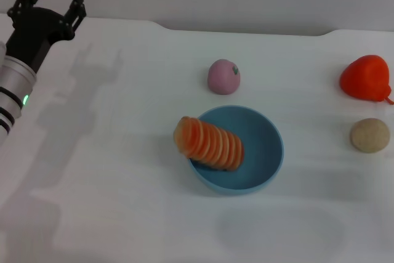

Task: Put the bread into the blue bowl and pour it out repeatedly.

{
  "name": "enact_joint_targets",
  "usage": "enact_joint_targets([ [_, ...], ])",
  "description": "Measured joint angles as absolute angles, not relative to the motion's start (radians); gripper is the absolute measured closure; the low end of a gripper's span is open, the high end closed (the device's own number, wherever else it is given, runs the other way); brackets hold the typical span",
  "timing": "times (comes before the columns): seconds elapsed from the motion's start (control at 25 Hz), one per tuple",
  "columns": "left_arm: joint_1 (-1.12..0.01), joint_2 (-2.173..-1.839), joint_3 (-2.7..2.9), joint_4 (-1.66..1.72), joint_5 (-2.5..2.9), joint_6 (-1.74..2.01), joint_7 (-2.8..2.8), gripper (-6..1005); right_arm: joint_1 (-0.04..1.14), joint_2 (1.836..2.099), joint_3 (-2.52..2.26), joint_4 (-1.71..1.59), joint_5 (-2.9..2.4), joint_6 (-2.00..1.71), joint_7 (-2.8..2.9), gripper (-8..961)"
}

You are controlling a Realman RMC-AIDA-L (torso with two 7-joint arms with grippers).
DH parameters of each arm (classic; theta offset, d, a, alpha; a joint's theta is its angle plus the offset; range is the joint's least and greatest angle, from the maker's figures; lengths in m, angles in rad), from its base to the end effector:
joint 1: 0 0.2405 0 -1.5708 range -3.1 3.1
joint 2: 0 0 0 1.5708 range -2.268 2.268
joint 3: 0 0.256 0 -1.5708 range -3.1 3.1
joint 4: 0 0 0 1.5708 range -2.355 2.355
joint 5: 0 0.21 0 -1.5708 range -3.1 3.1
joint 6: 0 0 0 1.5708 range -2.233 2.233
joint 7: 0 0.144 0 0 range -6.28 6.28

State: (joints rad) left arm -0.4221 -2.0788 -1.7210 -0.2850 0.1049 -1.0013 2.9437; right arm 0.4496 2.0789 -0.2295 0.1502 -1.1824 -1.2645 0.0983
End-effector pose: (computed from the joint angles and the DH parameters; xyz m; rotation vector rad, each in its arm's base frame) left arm -0.3241 0.3607 0.0129 -1.6378 -0.4420 -0.6154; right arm 0.3427 0.3062 -0.0235 -1.5957 0.5621 0.6375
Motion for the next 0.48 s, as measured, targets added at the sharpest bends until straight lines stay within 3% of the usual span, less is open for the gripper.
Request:
enact_joint_targets([
  [0.48,-0.405,-2.079,-1.537,-0.285,-0.108,-1.029,2.943,274,0.444,2.079,-0.227,0.148,-1.182,-1.233,0.249,503],
])
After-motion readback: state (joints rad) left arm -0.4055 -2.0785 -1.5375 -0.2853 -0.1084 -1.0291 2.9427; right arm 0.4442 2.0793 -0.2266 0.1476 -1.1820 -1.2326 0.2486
